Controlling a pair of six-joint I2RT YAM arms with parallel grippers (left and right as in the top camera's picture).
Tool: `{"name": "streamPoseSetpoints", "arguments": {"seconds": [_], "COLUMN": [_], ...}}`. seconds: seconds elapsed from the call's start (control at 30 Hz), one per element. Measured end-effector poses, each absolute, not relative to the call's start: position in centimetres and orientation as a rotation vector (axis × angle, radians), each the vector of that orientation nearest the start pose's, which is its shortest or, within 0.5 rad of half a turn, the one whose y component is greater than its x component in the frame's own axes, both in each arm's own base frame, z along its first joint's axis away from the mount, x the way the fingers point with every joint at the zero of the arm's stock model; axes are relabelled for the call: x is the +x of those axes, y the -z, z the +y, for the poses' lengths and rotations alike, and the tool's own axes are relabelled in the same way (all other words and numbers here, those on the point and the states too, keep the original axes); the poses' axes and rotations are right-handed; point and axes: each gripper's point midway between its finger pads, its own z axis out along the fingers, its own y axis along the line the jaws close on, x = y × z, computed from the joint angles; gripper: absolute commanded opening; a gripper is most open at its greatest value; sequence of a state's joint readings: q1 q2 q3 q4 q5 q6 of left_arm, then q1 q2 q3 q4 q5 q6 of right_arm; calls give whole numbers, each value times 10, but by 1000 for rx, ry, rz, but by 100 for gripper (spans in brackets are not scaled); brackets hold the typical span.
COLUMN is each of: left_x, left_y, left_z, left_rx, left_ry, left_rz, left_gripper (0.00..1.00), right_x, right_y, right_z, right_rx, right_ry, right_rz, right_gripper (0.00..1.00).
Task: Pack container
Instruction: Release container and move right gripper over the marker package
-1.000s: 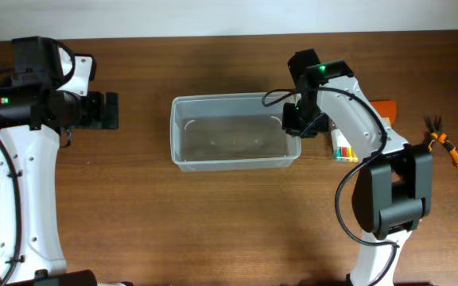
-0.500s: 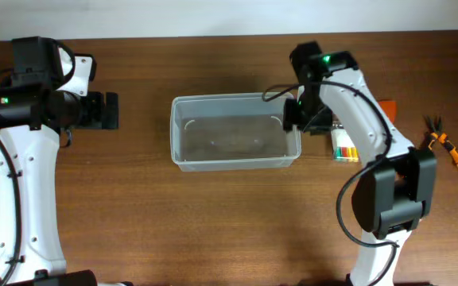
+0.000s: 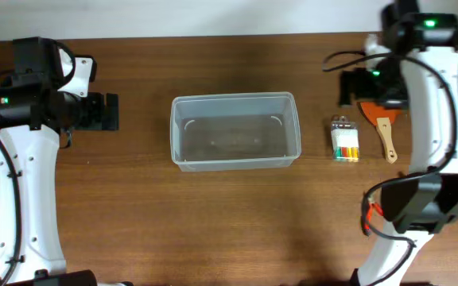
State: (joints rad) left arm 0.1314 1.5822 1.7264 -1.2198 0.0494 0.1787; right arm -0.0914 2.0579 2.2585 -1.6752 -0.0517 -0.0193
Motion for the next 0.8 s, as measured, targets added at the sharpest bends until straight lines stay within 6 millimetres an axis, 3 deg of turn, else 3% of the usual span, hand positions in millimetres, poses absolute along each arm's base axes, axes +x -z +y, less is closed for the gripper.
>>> {"name": "streamPoseSetpoints", "arguments": {"seconds": [0.13, 0.27, 0.4, 0.67, 0.8], "left_x": [371, 371, 371, 371, 371], "left_y": [-256, -256, -256, -256, -256], "left_z": [40, 40, 40, 40, 40], "left_rx": [79, 80, 80, 80, 79], "left_ry": [-38, -38, -38, -38, -38], "left_rz": [2643, 2643, 2643, 2645, 2646], "left_gripper": [99, 99, 99, 99, 99], "right_x": [397, 400, 404, 411, 403], "right_y": [-210, -206, -188, -143, -118], "right_z": [-49, -52, -50, -51, -47], "right_rx": [81, -22, -62, 24, 42], "right_ry": [-64, -64, -79, -100, -131], "right_rz": [3020, 3011, 3032, 3073, 3117], "right_gripper": [99, 99, 99, 99, 99]}}
